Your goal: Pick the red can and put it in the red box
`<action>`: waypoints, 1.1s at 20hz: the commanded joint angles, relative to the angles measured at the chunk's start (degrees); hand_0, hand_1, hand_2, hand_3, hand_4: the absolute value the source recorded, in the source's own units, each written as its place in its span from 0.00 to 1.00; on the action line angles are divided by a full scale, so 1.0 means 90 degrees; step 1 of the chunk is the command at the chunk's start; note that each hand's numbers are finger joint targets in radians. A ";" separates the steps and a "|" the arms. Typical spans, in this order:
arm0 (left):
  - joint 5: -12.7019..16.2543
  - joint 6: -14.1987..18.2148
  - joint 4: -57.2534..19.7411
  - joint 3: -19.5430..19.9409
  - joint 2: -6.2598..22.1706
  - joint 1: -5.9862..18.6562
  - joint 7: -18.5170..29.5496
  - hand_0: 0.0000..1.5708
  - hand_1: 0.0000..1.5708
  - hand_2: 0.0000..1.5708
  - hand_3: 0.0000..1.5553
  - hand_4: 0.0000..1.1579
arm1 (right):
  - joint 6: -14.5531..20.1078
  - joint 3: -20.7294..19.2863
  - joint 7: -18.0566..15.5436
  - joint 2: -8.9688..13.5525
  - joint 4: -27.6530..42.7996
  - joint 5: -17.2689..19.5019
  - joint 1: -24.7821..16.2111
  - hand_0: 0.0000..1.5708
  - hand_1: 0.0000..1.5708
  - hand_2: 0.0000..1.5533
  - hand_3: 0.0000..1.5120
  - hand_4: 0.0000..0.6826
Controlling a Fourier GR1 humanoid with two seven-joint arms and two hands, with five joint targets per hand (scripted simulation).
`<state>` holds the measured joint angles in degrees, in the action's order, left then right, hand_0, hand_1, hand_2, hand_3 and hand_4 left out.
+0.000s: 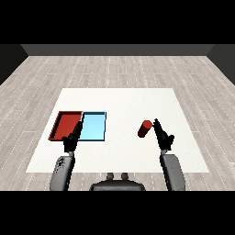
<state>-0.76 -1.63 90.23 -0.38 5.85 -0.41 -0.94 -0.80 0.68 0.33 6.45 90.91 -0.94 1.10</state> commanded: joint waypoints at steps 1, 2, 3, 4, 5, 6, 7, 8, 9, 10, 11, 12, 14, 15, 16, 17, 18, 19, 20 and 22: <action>-0.0067 -0.0003 -0.0018 0.0088 -0.0067 0.0008 0.0029 0.00 0.00 0.00 0.00 0.00 | -0.0247 -0.0316 -0.0076 0.0105 -0.0174 -0.0085 0.0049 0.00 0.00 0.00 0.00 0.00; -0.0069 0.0055 -0.0014 0.0109 -0.0070 0.0001 0.0050 0.00 0.00 0.00 0.00 0.00 | -0.0403 -0.0538 -0.0150 0.0296 -0.0341 -0.0248 0.0092 0.00 0.00 0.00 0.00 0.00; -0.0076 0.0107 -0.0010 0.0135 -0.0077 -0.0005 0.0071 0.00 0.00 0.00 0.00 0.00 | -0.0558 -0.0753 -0.0223 0.0481 -0.0521 -0.0396 0.0138 0.00 0.00 0.00 0.00 0.00; -0.0085 0.0157 -0.0006 0.0165 -0.0087 -0.0011 0.0091 0.00 0.00 0.00 0.00 0.00 | -0.0713 -0.0962 -0.0299 0.0662 -0.0720 -0.0530 0.0190 0.00 0.00 0.00 0.00 0.00; -0.0095 0.0206 -0.0002 0.0195 -0.0098 -0.0017 0.0111 0.00 0.00 0.00 0.00 0.00 | -0.0869 -0.1162 -0.0380 0.0843 -0.0942 -0.0652 0.0249 0.00 0.00 0.00 0.00 0.00; -0.0168 0.0450 -0.0173 0.0246 -0.0221 0.0274 0.0065 0.00 0.00 0.00 0.00 0.00 | -0.0951 -0.1271 -0.0668 0.0903 -0.1285 -0.0667 0.0175 0.00 0.00 0.00 0.00 0.00; 0.0156 0.0368 0.0652 0.0303 -0.0400 0.0424 0.1179 0.00 0.00 0.00 0.00 0.00 | -0.1217 -0.1202 -0.1266 0.0598 -0.0337 -0.1235 0.0181 0.00 0.00 0.00 0.00 0.00; 0.0237 0.0226 0.0452 0.0529 -0.0232 0.0196 0.1736 0.00 0.00 0.00 0.00 0.00 | -0.1267 -0.1244 -0.1583 0.0517 -0.0448 -0.1272 0.0068 0.00 0.00 0.00 0.00 0.00; 0.0280 0.0065 0.0543 0.0387 -0.0300 -0.0089 0.2004 0.00 0.00 0.00 0.00 0.00 | -0.1617 -0.1450 -0.1588 0.0751 -0.0699 -0.1553 0.0217 0.00 0.00 0.00 0.00 0.00; 0.0357 0.0076 0.0394 0.0526 -0.0261 0.0194 0.1964 0.00 0.00 0.00 0.00 0.00 | -0.1744 -0.1494 -0.1444 0.0878 -0.0472 -0.1651 0.0161 0.00 0.00 0.00 0.00 0.00; 0.0175 0.0054 0.0803 0.0293 -0.0293 -0.0354 0.2075 0.00 0.00 0.00 0.00 0.00 | -0.1660 -0.1357 -0.1541 0.0723 -0.0573 -0.1497 0.0195 0.00 0.00 0.00 0.00 0.00; 0.0101 0.0218 0.0250 0.0198 -0.0584 -0.0108 0.2317 0.00 0.00 0.00 0.00 0.00 | -0.1923 -0.1480 -0.1973 0.0871 -0.1315 -0.1486 0.0545 0.00 0.00 0.00 0.00 0.00; 0.0483 0.0000 0.0739 0.0578 -0.0219 -0.0044 0.1937 0.00 0.00 0.00 0.00 0.00 | -0.1996 -0.1442 -0.2211 0.0768 -0.1000 -0.1385 -0.0067 0.00 0.00 0.00 0.00 0.00; 0.0264 0.0059 0.0227 0.0455 -0.0350 0.0020 0.2396 0.00 0.00 0.00 0.00 0.00 | -0.1678 -0.1379 -0.2507 0.0664 -0.1960 -0.0990 0.0791 0.00 0.00 0.00 0.00 0.00; 0.0632 -0.0375 -0.0209 0.0731 -0.0158 -0.0068 0.2841 0.00 0.00 0.00 0.00 0.00 | -0.2214 -0.1614 -0.2230 0.1009 -0.1423 -0.1493 0.0328 0.00 0.00 0.00 0.00 0.00; 0.0157 0.0327 0.0417 0.0310 -0.0516 0.0143 0.2026 0.00 0.00 0.00 0.00 0.00 | -0.1837 -0.1537 -0.2227 0.0858 -0.1941 -0.1197 0.0900 0.00 0.00 0.00 0.00 0.00; 0.0370 -0.0133 0.0476 0.0512 -0.0226 -0.0373 0.2359 0.00 0.00 0.00 0.00 0.00 | -0.1936 -0.1622 -0.1755 0.0903 -0.1290 -0.1529 0.0629 0.00 0.00 0.00 0.00 0.00; 0.0178 0.0106 -0.0133 0.0370 -0.0486 -0.0016 0.2695 0.00 0.00 0.00 0.00 0.00 | -0.1865 -0.1516 -0.2135 0.0767 -0.1467 -0.1286 0.0620 0.00 0.00 0.00 0.00 0.00; 0.0249 0.0046 0.0440 0.0309 -0.0490 -0.0421 0.2614 0.00 0.00 0.00 0.00 0.00 | -0.2026 -0.1626 -0.1866 0.0925 -0.1138 -0.1441 0.0350 0.00 0.00 0.00 0.00 0.00; 0.0528 -0.0270 0.0035 0.0676 -0.0181 -0.0120 0.2747 0.00 0.00 0.00 0.00 0.00 | -0.2171 -0.1851 -0.2148 0.1046 -0.1589 -0.1570 0.0571 0.00 0.00 0.00 0.00 0.00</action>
<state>2.09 -1.78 93.37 3.32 2.54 -2.36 20.78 -18.13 -13.64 -17.77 14.18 78.81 -13.48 5.54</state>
